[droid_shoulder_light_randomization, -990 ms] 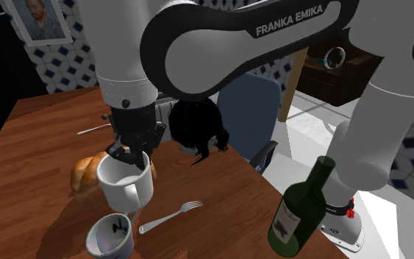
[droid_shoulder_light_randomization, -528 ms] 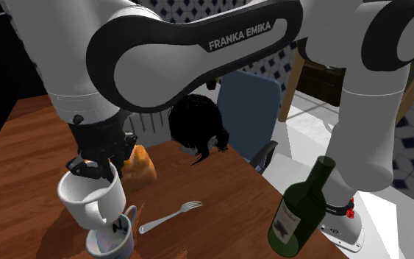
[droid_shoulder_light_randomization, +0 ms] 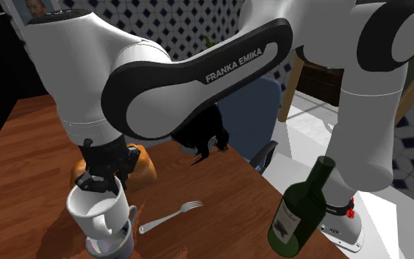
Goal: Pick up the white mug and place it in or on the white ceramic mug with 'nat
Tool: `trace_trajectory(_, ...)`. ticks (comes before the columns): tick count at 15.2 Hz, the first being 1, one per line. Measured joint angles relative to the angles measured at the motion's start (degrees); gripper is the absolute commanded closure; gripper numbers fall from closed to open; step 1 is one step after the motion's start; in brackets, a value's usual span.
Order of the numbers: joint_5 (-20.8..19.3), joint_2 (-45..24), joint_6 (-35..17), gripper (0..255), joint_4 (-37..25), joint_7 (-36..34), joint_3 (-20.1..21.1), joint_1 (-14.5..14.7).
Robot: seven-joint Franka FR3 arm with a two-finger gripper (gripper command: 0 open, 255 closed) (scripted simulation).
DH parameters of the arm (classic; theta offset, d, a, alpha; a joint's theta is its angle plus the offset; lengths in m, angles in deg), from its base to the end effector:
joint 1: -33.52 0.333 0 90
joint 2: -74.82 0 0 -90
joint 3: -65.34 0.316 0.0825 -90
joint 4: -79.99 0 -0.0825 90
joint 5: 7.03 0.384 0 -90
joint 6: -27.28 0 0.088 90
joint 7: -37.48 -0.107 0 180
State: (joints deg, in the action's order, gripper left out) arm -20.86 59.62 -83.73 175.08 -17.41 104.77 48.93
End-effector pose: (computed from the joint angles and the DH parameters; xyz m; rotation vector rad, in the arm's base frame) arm 0.4081 0.4858 0.4888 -3.1102 -0.0839 -0.1470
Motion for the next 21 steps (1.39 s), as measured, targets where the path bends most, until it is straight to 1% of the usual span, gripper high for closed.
trace_trajectory(7,-1.16,-1.2,-4.64,255,3.76,-0.92,-0.46,0.03)
trace_trajectory(13,-1.31,-1.14,-5.35,255,4.21,-1.09,-0.52,0.0)
trace_trajectory(14,-1.31,-1.13,-5.37,0,4.22,-1.09,-0.52,0.01)
trace_trajectory(20,-1.31,-1.3,-5.31,0,4.31,-1.12,-0.5,0.08)
trace_trajectory(21,-1.06,-1.01,-4.61,0,3.83,-0.97,-0.4,0.04)
